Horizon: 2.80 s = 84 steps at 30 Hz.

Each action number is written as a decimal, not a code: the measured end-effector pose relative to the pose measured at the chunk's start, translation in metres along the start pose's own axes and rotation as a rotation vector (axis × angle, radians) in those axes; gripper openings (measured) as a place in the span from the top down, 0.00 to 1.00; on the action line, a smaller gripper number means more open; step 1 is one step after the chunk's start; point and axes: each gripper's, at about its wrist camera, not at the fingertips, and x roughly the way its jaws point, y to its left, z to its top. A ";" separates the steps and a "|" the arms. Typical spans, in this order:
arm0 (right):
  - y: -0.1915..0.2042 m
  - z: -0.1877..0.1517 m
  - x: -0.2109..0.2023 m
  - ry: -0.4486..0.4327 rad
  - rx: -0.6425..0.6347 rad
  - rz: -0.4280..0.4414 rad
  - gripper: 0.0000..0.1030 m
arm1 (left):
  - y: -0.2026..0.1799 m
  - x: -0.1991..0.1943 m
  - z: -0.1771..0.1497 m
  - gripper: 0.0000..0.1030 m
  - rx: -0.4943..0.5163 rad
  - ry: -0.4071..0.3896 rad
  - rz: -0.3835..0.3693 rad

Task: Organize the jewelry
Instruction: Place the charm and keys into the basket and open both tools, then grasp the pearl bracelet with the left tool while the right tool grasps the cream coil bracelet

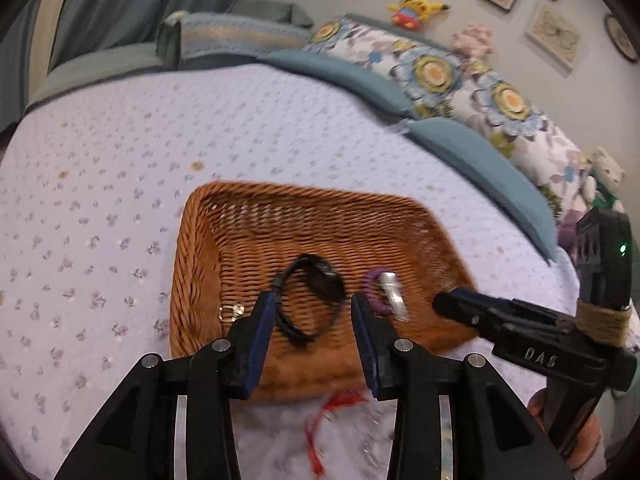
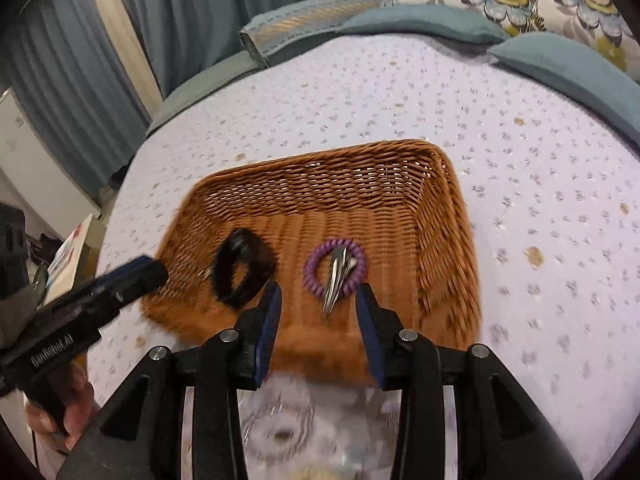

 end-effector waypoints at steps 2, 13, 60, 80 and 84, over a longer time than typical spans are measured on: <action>0.004 -0.013 -0.021 -0.018 -0.017 -0.004 0.60 | -0.007 -0.021 -0.005 0.60 0.005 -0.028 -0.018; -0.011 -0.107 -0.067 0.009 0.065 0.007 0.60 | -0.023 -0.099 -0.087 0.52 -0.034 -0.048 -0.006; 0.001 -0.137 -0.022 0.053 -0.039 -0.087 0.87 | -0.019 -0.025 -0.153 0.90 0.039 0.189 0.218; 0.018 -0.096 -0.089 -0.162 -0.047 -0.044 0.87 | -0.025 -0.080 -0.086 0.90 -0.027 -0.066 0.086; 0.017 -0.055 -0.087 -0.187 -0.047 -0.042 0.87 | -0.029 -0.082 -0.046 0.90 -0.004 -0.096 0.080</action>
